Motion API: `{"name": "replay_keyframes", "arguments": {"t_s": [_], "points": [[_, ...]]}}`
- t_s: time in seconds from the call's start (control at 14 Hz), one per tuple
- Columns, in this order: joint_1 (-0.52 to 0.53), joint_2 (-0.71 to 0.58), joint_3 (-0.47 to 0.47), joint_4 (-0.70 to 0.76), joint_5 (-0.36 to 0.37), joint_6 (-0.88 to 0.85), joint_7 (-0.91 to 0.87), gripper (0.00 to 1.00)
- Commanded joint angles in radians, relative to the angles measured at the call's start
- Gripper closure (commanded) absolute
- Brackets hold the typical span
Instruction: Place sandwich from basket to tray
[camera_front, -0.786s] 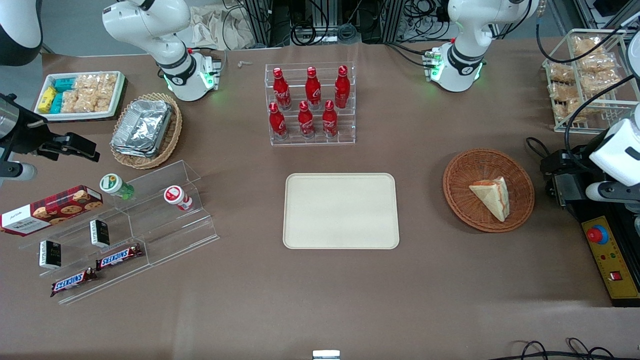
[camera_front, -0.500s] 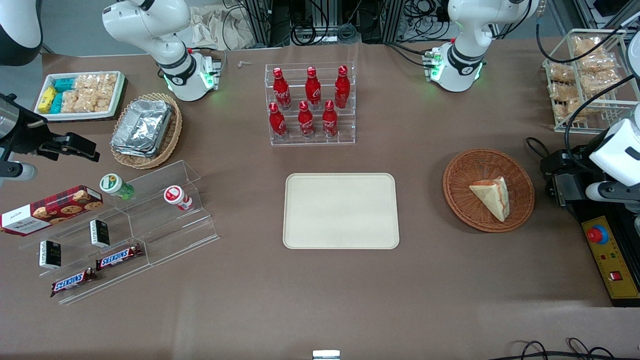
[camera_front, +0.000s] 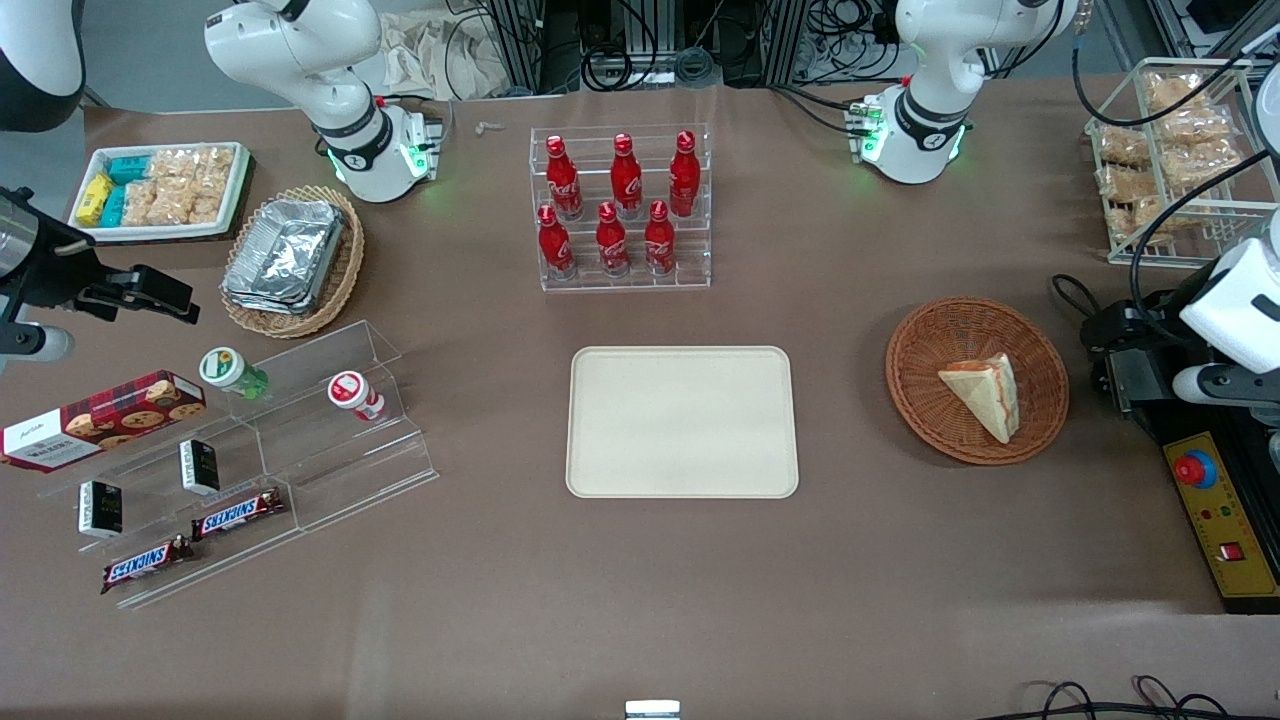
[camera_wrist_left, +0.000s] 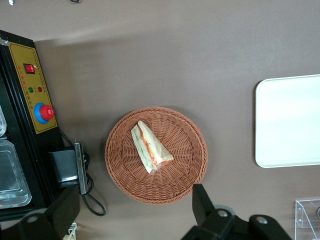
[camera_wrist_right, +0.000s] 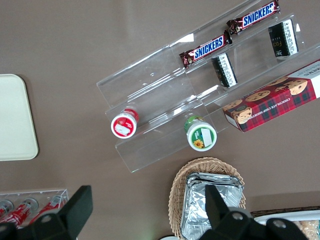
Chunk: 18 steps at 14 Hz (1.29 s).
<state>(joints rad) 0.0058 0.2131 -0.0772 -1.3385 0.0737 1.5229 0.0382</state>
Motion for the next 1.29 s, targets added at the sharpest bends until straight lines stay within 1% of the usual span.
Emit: {"name": "replay_keyframes", "arguments": {"t_s": [0.0,0.07,0.29,0.43,0.64,0.79,1.07,1.21], "points": [[0.005,-0.018,0.0,-0.019,-0.012,0.008,-0.012,0.0],[0.005,-0.046,0.002,-0.063,-0.012,0.032,-0.014,0.0],[0.013,-0.168,0.002,-0.269,-0.003,0.161,-0.015,0.0],[0.037,-0.204,0.002,-0.338,-0.011,0.168,-0.04,0.0],[0.048,-0.204,0.002,-0.378,-0.015,0.163,-0.151,0.0],[0.048,-0.207,0.001,-0.422,-0.014,0.186,-0.155,0.0],[0.046,-0.238,0.0,-0.615,-0.017,0.296,-0.162,0.0],[0.048,-0.222,0.001,-0.666,-0.019,0.341,-0.167,0.0]]}}
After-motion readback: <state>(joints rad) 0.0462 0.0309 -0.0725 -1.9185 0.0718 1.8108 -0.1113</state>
